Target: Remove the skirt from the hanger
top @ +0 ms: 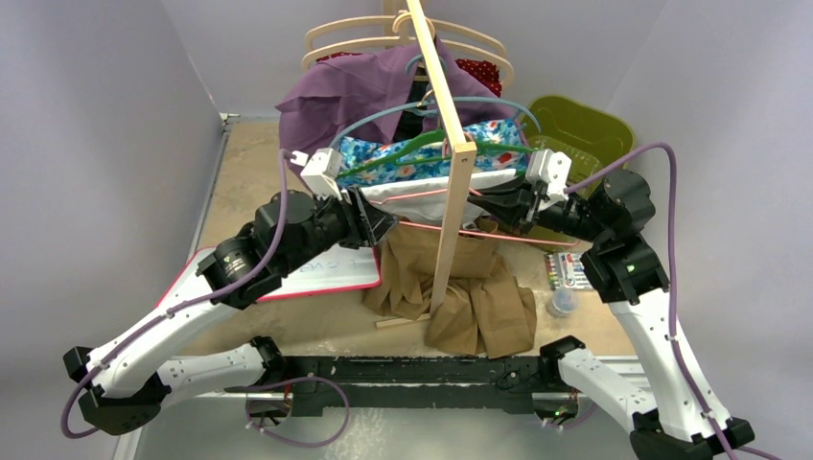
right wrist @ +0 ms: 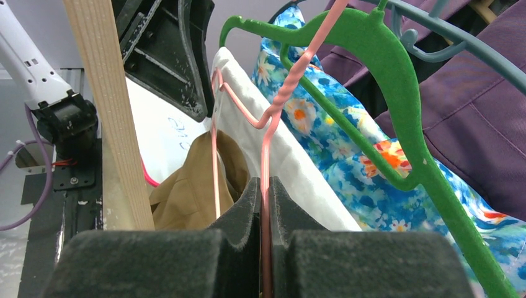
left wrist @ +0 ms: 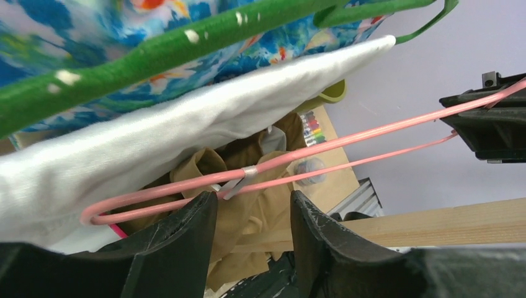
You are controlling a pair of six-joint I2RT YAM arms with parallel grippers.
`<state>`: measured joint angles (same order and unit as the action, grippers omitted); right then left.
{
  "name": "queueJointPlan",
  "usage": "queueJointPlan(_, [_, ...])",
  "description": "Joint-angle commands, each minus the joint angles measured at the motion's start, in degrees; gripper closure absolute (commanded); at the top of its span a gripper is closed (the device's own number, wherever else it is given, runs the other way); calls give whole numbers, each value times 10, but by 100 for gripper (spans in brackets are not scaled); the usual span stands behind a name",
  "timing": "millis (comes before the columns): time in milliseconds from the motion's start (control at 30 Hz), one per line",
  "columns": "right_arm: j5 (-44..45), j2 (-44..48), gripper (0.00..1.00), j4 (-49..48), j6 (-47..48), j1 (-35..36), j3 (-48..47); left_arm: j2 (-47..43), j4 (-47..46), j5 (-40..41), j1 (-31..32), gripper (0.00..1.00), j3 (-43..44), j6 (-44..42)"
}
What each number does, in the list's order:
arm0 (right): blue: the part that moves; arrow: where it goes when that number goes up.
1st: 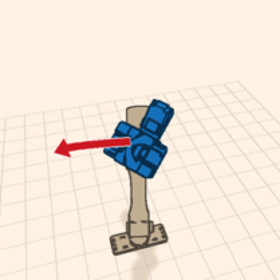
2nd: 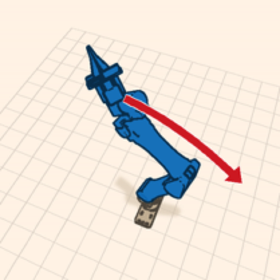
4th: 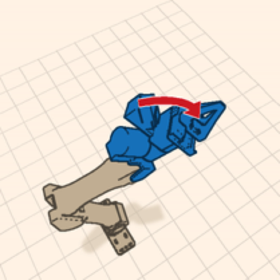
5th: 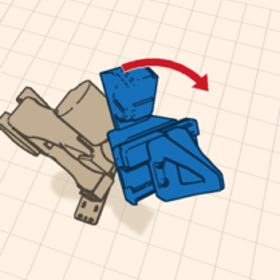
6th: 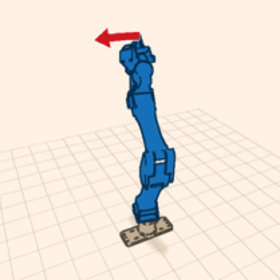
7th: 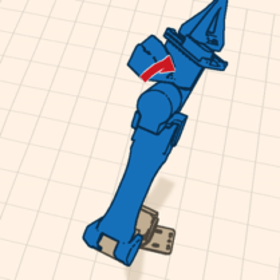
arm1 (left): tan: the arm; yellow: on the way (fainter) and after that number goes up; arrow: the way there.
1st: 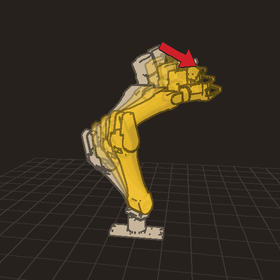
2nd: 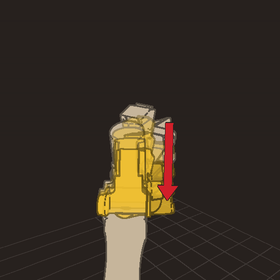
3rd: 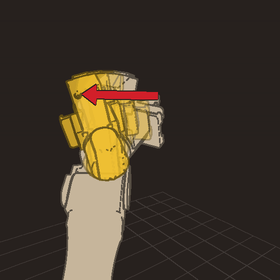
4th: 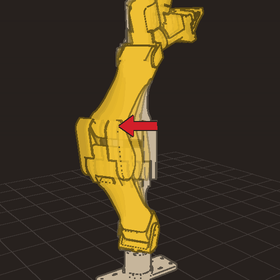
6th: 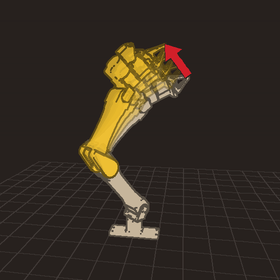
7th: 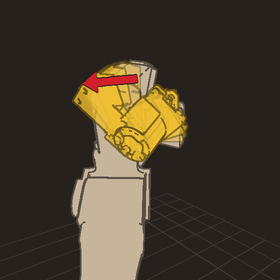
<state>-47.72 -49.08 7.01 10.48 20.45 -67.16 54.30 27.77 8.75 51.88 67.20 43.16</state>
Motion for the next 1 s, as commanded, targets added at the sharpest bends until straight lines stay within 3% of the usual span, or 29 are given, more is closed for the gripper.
queueJointPlan(0, [-17, 9, 100, -47, -8, -1, -18, -3, -4, 36, 2, 55, 37, -25])
queueJointPlan(400, [-25, 10, 100, -51, -24, -1, -11, 11, -19, 26, 2, 84, 41, -31])
queueJointPlan(500, [-23, 15, 100, -47, -24, -1, -9, 5, -15, 29, 2, 100, 36, -30])
queueJointPlan(967, [57, 111, 100, 49, 10, -1, 15, -62, 43, 91, 2, 100, 25, -33])
